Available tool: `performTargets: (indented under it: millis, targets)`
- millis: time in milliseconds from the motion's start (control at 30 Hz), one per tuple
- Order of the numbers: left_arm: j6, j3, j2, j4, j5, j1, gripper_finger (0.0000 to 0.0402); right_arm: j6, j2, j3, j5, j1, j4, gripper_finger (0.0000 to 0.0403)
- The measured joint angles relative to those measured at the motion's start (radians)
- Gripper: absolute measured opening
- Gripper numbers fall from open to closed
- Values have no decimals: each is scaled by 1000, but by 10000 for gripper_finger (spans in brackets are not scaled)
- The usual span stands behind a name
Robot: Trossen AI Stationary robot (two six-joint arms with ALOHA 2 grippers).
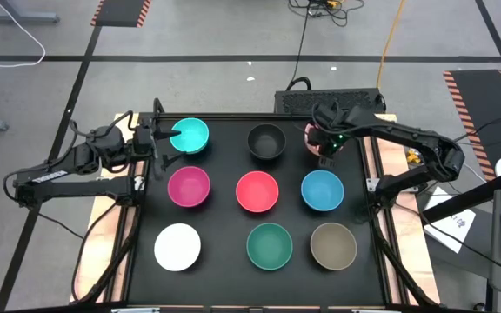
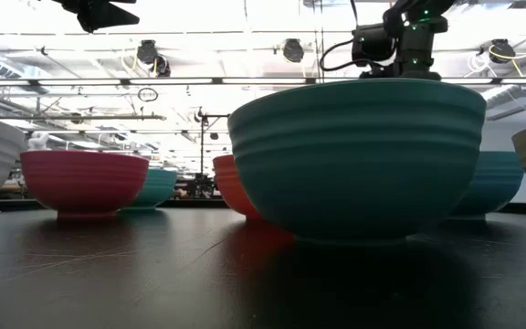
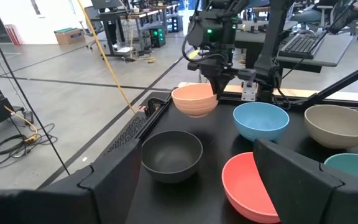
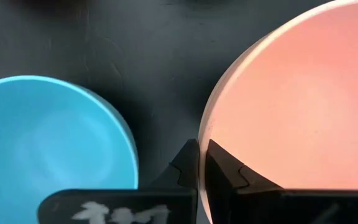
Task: Nest bowls inside each other
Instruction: Stack the light orange bowl on top of the green bowl
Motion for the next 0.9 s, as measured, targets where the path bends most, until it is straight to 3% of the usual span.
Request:
performTargets:
  millis: [433, 900]
  targets:
    - [-9, 0, 0, 0, 0, 0, 314, 53, -1, 160, 26, 142, -16, 0]
    - [-12, 0, 0, -9, 0, 0, 315, 50, -1, 165, -25, 279, -3, 0]
